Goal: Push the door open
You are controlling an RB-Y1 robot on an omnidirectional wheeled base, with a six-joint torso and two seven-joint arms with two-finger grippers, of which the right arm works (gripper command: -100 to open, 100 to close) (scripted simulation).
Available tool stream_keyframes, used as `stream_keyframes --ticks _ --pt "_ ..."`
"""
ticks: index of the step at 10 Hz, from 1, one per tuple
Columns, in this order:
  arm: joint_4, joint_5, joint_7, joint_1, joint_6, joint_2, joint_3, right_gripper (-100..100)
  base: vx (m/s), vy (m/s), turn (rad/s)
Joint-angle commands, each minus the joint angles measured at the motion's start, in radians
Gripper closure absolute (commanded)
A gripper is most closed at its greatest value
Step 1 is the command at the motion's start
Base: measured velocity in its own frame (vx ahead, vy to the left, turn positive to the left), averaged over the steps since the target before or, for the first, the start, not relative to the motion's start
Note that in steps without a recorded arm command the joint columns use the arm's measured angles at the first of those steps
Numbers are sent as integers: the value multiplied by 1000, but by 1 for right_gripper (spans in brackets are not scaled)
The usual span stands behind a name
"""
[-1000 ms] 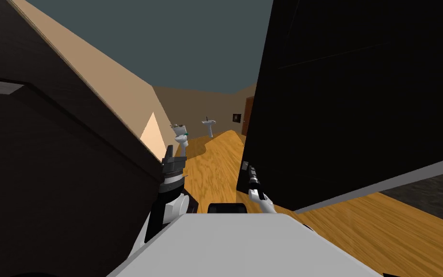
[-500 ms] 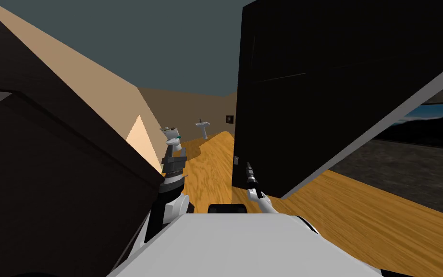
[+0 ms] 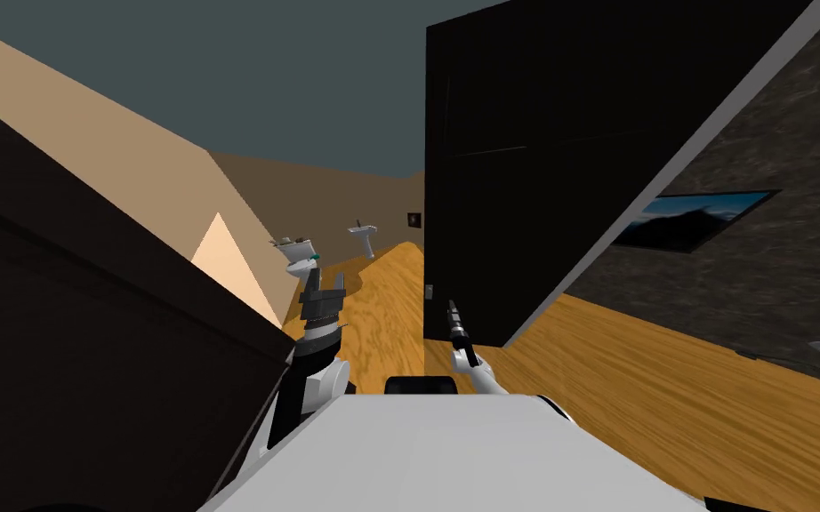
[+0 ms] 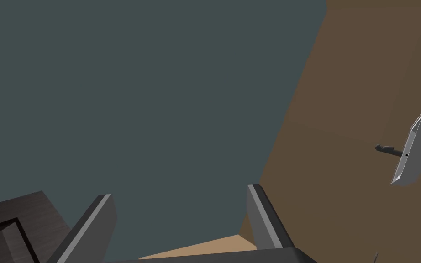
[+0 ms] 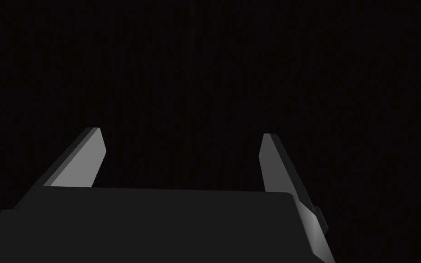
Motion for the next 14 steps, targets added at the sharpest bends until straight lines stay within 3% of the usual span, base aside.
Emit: stream_keyframes --ticks 1,2,4,6,9,10,11,14 --pt "35 -2 -3 -21 -14 12 9 -100 -76 93 -61" --pt "46 -2 -6 -28 -19 31 23 -100 -93 136 -112" --pt "53 -2 -8 -33 -21 45 33 -100 -85 172 -91" --pt "49 -2 -8 -31 -17 47 34 -100 -57 123 -20" --pt "51 -2 -6 -31 -21 21 33 -100 90 -133 5" --pt "51 -2 -6 -31 -21 21 33 -100 62 -136 9" --pt "52 -3 -5 -31 -22 -3 31 -100 92 -130 10" --pt "52 -6 0 -30 -26 -39 27 -100 207 -61 27"
